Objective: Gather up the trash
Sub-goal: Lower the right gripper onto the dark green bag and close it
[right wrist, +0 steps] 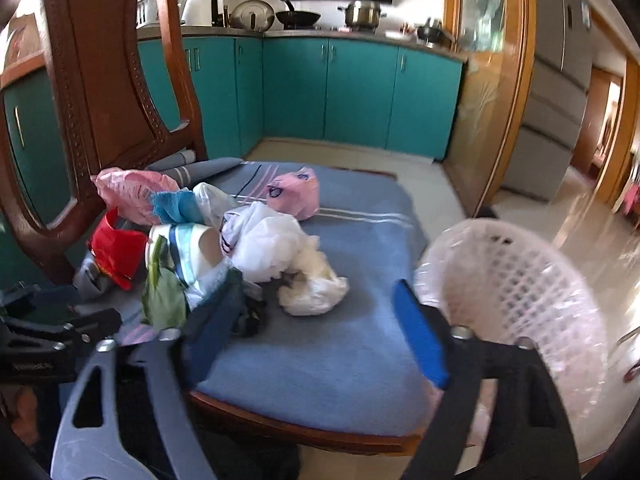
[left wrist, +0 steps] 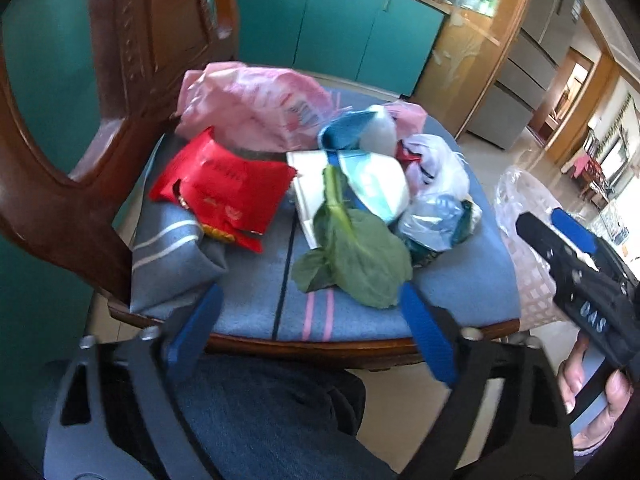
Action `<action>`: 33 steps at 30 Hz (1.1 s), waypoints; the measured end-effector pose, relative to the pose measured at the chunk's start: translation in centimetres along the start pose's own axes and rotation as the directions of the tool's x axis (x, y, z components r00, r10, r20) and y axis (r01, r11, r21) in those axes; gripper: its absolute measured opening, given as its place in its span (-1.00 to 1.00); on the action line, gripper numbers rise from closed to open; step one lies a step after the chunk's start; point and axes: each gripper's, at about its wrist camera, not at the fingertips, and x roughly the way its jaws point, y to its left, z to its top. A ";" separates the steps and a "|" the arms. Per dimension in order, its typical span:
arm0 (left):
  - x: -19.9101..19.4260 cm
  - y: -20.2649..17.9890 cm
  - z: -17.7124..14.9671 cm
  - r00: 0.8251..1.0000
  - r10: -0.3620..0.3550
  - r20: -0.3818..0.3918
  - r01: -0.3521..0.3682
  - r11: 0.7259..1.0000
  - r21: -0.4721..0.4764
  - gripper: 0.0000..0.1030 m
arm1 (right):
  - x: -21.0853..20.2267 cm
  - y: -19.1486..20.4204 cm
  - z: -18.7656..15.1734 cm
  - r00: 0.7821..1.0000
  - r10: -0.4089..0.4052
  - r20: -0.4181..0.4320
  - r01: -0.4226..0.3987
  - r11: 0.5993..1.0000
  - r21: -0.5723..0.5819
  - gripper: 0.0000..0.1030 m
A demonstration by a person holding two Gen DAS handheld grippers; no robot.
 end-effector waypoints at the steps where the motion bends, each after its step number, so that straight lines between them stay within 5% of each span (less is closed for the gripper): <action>1: 0.1 0.1 0.0 1.000 0.008 -0.003 -0.008 1.000 -0.005 0.51 | 0.5 0.0 0.3 0.999 0.034 -0.012 -0.034 0.999 0.017 0.34; 17: 0.6 1.1 -0.5 0.998 0.064 -0.020 -0.064 0.998 -0.012 0.64 | 4.0 2.3 0.4 0.977 0.191 -0.096 -0.185 0.980 0.068 0.36; 33: -0.4 2.6 -1.3 0.997 0.077 -0.029 -0.078 0.996 -0.039 0.69 | 5.7 5.0 -0.4 0.975 0.176 -0.133 -0.176 0.984 0.014 0.50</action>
